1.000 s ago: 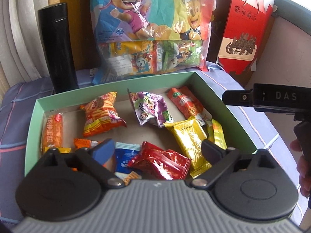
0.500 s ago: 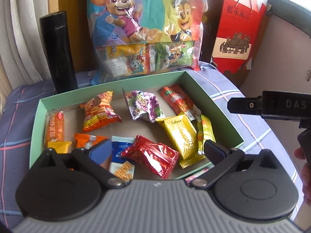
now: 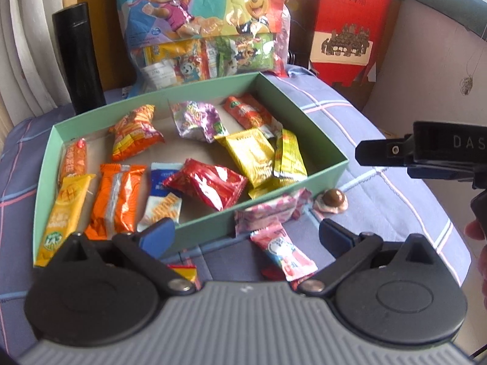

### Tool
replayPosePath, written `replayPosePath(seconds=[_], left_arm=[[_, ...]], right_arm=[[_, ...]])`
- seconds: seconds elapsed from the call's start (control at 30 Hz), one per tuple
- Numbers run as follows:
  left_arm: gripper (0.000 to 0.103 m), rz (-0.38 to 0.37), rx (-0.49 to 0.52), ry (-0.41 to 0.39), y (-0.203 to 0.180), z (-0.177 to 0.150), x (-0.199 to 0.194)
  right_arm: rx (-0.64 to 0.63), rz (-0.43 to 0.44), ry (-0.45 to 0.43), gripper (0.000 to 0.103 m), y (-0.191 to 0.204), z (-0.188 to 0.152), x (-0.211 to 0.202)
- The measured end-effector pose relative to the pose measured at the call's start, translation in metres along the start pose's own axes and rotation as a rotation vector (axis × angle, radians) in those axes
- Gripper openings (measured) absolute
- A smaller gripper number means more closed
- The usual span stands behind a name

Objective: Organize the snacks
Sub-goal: 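Grasp the red square packet with the left tool while the right tool grasps the pink-white packet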

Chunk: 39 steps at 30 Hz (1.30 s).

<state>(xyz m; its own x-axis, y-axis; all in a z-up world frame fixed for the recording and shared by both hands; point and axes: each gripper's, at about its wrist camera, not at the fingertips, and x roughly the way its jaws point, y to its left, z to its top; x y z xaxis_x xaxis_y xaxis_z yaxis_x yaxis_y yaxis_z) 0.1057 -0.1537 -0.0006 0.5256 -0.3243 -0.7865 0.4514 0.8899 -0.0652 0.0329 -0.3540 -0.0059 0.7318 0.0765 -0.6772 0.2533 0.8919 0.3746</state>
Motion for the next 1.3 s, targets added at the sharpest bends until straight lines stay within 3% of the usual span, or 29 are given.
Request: replayPosePath(seconds=[0.5,0.83,0.93,1.0,1.23,1.3], left_arm=[[0.103,0.005,0.059,0.129,-0.032,-0.033,0.045],[0.103,0.017,0.036,0.157,-0.013,-0.038,0.054],[0.103,0.027,0.029,0.155,-0.002,-0.041,0.052],[0.103,0.026,0.003,0.159,0.007,-0.042,0.051],[0.103,0.027,-0.026,0.155,0.025,-0.043,0.048],[0.103,0.019,-0.030,0.156,0.027,-0.044,0.048]], right_arm=[[0.099,0.022,0.089,0.103,-0.030,-0.042,0.012],[0.083,0.049,0.146,0.103,-0.017,-0.049,0.037],[0.072,0.066,0.175,0.098,-0.007,-0.050,0.047],[0.055,0.070,0.191,0.086,0.001,-0.051,0.055],[-0.030,0.105,0.227,0.060,0.039,-0.049,0.082],[-0.058,0.102,0.239,0.047,0.047,-0.049,0.088]])
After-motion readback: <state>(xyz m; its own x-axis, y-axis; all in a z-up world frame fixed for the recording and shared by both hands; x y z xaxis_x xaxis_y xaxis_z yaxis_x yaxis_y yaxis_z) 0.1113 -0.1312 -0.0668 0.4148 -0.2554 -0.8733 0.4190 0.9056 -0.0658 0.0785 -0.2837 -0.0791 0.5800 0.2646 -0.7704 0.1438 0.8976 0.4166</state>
